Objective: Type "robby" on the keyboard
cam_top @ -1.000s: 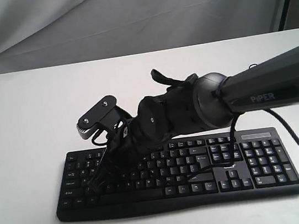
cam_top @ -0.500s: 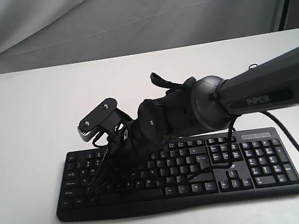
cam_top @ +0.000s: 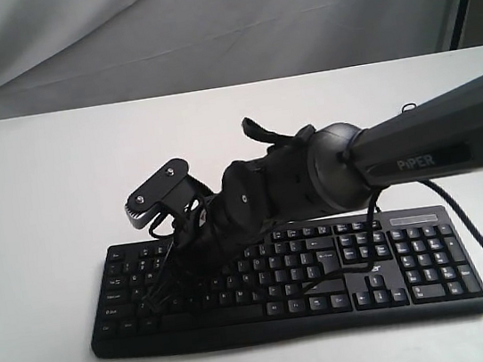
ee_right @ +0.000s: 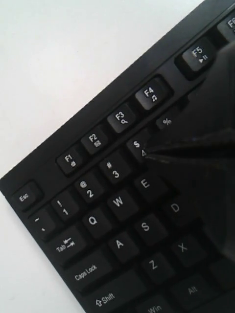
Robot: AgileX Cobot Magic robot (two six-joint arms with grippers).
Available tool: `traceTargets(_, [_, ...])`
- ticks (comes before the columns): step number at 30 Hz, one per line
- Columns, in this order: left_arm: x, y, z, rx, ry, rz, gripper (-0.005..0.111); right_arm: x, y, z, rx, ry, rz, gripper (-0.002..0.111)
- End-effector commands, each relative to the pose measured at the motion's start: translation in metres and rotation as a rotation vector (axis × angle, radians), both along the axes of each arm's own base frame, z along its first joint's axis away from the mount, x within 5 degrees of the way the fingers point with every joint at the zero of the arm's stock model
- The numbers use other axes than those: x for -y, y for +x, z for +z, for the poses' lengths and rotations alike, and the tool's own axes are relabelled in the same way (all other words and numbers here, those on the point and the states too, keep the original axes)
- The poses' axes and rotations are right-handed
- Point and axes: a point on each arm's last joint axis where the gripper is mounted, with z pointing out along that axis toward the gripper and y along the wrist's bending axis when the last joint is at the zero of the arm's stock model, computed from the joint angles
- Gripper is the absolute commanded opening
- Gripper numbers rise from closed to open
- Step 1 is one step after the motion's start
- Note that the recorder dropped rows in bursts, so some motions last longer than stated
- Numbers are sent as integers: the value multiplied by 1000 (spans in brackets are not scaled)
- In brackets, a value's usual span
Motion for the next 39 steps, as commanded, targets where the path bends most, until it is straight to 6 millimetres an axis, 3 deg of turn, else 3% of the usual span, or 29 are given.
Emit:
traceTargets(1, [0,0,-1,7,1,-6,0,-1,-2,-6,-8,-17,16,0])
traceTargets(6, [0,0,-1,7,1,-6,0,-1,-3,2,0,-10,24,0])
traceTargets(12, [0,0,-1,7,1,-6,0,8,-2,38,49,30,17,0])
traceTargets(13, [0,0,-1,7,1,-6,0,20,-5,48,47,43,-9,0])
traceTargets(16, [0,0,-1,7,1,-6,0,53,-13,54,17,42,-90,0])
traceTargets(17, [0,0,-1,7,1,-6,0,69,-17,52,9,32,-124,0])
traceTargets(20, [0,0,-1,7,1,-6,0,84,-21,39,3,10,-159,0])
traceTargets(28, [0,0,-1,7,1,-6,0,83,-15,18,6,-8,-184,0])
traceTargets(39, [0,0,-1,7,1,-6,0,85,-13,13,-7,-21,-191,0])
